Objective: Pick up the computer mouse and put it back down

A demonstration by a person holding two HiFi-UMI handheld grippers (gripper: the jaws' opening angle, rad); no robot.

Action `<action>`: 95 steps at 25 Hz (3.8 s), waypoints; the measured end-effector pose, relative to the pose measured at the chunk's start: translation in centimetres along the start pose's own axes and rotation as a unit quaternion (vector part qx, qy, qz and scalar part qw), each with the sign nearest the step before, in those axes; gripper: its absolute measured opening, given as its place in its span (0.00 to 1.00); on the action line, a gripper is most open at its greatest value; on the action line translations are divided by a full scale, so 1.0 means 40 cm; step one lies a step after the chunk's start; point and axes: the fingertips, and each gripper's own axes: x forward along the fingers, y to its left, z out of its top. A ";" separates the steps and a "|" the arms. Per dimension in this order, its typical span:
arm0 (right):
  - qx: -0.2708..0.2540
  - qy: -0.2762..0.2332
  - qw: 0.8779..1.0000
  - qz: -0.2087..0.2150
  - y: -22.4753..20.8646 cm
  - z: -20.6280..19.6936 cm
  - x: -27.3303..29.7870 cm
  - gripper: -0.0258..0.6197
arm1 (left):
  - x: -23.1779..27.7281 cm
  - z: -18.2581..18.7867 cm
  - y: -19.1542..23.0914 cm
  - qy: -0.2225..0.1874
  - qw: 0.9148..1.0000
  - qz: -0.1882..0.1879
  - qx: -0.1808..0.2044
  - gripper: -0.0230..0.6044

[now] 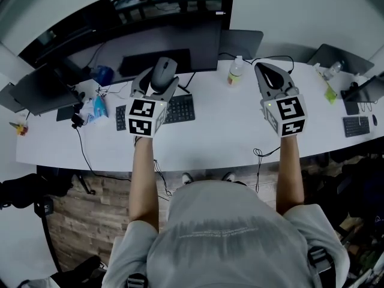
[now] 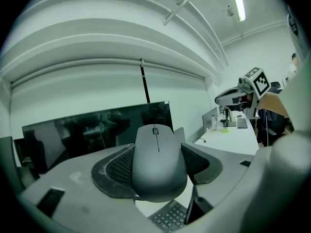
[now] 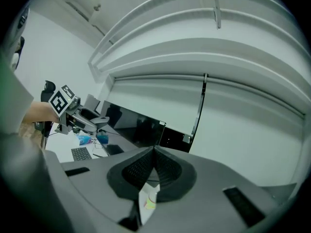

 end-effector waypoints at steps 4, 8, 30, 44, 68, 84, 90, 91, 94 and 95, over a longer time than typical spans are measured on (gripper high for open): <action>-0.009 -0.021 1.000 0.006 0.007 0.049 0.008 0.04 | -0.039 0.058 0.031 -0.024 0.999 0.020 0.011 0.50; -0.011 -0.032 0.999 0.017 0.028 0.078 0.023 0.04 | -0.073 0.076 0.054 -0.033 0.999 0.036 0.012 0.50; -0.021 -0.043 0.989 0.143 0.269 0.122 0.185 0.04 | -0.313 -0.060 0.234 0.017 0.987 0.158 -0.029 0.50; -0.026 0.006 0.971 0.239 0.504 0.024 0.292 0.04 | -0.429 -0.326 0.281 0.103 0.968 0.203 -0.105 0.50; -0.014 0.157 0.932 0.325 0.842 -0.293 0.446 0.04 | -0.317 -0.947 0.179 0.278 0.921 0.111 -0.249 0.50; -0.009 0.194 0.927 0.322 0.863 -0.374 0.455 0.04 | -0.285 -1.078 0.128 0.337 0.905 0.092 -0.242 0.50; -0.006 0.184 0.932 0.312 0.835 -0.361 0.455 0.04 | -0.278 -1.064 0.123 0.321 0.907 0.081 -0.260 0.51; -0.006 0.182 0.934 0.308 0.826 -0.358 0.456 0.04 | -0.278 -1.056 0.129 0.316 0.909 0.082 -0.260 0.51; -0.003 0.173 0.940 0.295 0.792 -0.339 0.457 0.04 | -0.279 -1.018 0.160 0.301 0.915 0.088 -0.254 0.51; -0.002 0.170 0.942 0.290 0.777 -0.332 0.456 0.04 | -0.280 -1.001 0.171 0.295 0.917 0.091 -0.251 0.51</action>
